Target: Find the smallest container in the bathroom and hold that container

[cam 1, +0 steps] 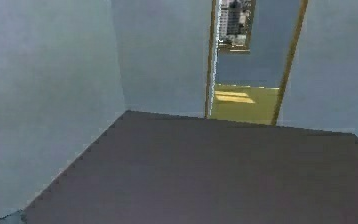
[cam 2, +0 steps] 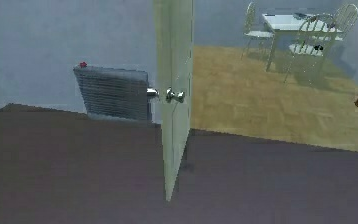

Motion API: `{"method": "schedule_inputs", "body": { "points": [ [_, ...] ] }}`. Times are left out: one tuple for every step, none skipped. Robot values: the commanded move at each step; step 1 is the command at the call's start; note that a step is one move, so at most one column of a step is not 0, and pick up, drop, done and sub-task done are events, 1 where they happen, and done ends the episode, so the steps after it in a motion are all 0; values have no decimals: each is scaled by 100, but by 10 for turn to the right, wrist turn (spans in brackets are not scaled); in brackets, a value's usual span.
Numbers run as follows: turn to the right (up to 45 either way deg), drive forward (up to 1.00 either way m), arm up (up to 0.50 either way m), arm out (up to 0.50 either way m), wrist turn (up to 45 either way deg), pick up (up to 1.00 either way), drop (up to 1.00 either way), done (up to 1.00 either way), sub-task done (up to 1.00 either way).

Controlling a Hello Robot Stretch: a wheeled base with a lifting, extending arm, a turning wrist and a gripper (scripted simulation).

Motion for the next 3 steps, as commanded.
{"method": "schedule_inputs", "body": {
  "points": [
    [-450,0,0,0,0,0,0,0,0],
    [-30,0,0,0,0,0,0,0,0],
    [0,65,0,0,0,0,0,0,0]
  ]
}}
